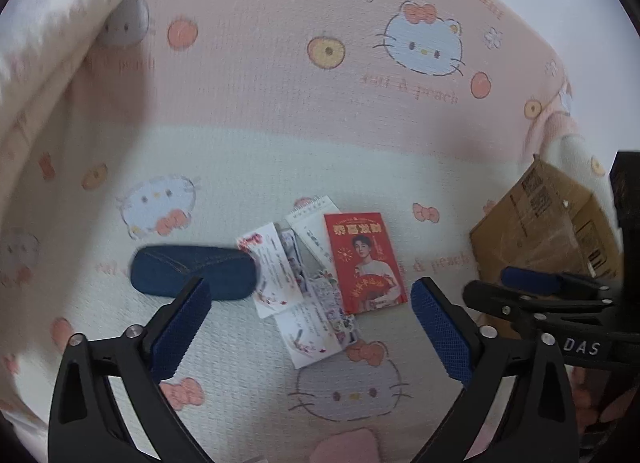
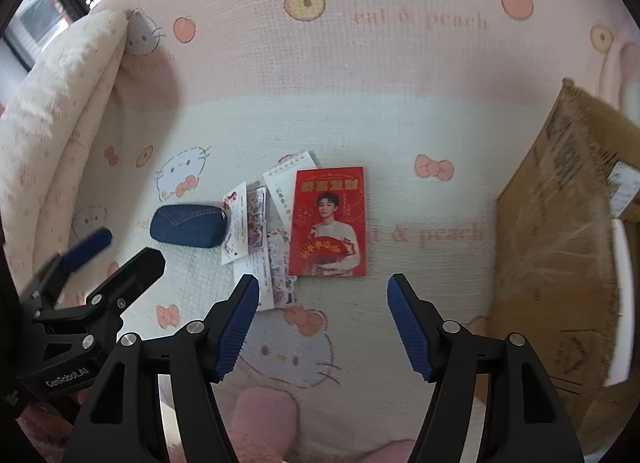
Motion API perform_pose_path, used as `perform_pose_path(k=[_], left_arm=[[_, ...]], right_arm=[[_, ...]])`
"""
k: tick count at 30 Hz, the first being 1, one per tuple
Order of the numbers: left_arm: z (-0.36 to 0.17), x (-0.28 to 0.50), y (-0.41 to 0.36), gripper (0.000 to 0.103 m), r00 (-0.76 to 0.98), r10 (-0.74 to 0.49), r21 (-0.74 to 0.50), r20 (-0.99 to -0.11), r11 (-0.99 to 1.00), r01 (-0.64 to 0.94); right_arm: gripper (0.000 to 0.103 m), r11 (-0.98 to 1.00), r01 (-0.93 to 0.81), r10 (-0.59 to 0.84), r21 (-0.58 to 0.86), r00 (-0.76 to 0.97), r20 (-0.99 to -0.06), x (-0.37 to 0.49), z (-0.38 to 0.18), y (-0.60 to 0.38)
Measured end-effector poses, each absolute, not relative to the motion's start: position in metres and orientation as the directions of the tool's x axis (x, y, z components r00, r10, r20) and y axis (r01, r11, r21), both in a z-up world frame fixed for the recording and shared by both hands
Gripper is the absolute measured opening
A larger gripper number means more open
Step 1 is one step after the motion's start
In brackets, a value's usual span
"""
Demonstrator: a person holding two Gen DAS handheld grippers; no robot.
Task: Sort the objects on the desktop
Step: 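Move both grippers down to the red portrait card on the pile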
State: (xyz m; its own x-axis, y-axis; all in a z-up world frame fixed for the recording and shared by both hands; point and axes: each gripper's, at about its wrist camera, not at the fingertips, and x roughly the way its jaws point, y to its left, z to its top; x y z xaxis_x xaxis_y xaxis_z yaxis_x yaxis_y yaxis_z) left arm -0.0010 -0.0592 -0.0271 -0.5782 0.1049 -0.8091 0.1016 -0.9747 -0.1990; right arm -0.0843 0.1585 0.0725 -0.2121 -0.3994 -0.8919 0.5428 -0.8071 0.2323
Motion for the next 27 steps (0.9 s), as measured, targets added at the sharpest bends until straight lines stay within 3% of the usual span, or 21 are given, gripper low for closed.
perform_pose_path(k=[3,13,15,16,17,18,19,20,23,27], left_arm=[[-0.039,-0.007,-0.064,0.092,-0.553,0.161,-0.264,-0.818,-0.958,0.112],[-0.051,-0.031,-0.063,0.090,-0.591,0.233,-0.353,-0.773,-0.931,0.095],[-0.056,-0.039,-0.061,0.079,-0.590,0.247,-0.374,-0.768,-0.922,0.102],[-0.059,-0.045,-0.059,0.073,-0.578,0.250,-0.377,-0.777,-0.920,0.107],[-0.063,-0.049,-0.057,0.059,-0.565,0.257,-0.378,-0.784,-0.920,0.106],[-0.066,-0.051,-0.056,0.044,-0.556,0.258,-0.374,-0.790,-0.921,0.104],[-0.070,-0.054,-0.054,0.036,-0.546,0.248,-0.360,-0.800,-0.927,0.106],[-0.075,-0.057,-0.052,0.025,-0.534,0.239,-0.345,-0.811,-0.932,0.106],[-0.088,-0.064,-0.046,0.024,-0.506,0.227,-0.317,-0.832,-0.943,0.098],[-0.107,-0.072,-0.044,0.024,-0.478,0.262,-0.352,-0.838,-0.930,0.107]], right_arm=[[0.068,-0.794,0.538,-0.443,0.283,-0.194,-0.875,-0.091,0.065,0.154],[0.069,-0.770,0.499,-0.544,0.397,-0.189,-0.818,-0.123,0.038,0.161],[0.069,-0.782,0.476,-0.541,0.402,-0.199,-0.817,-0.131,0.033,0.162],[0.063,-0.786,0.475,-0.535,0.395,-0.206,-0.819,-0.133,0.031,0.161],[0.040,-0.793,0.477,-0.524,0.378,-0.219,-0.823,-0.135,0.029,0.161],[0.027,-0.801,0.481,-0.510,0.356,-0.238,-0.826,-0.137,0.027,0.159],[0.015,-0.809,0.487,-0.491,0.329,-0.252,-0.834,-0.138,0.024,0.158],[0.013,-0.819,0.491,-0.465,0.296,-0.267,-0.844,-0.138,0.022,0.156],[0.013,-0.816,0.522,-0.440,0.249,-0.282,-0.853,-0.141,0.011,0.151],[0.013,-0.800,0.498,-0.482,0.335,-0.202,-0.852,-0.148,-0.011,0.153]])
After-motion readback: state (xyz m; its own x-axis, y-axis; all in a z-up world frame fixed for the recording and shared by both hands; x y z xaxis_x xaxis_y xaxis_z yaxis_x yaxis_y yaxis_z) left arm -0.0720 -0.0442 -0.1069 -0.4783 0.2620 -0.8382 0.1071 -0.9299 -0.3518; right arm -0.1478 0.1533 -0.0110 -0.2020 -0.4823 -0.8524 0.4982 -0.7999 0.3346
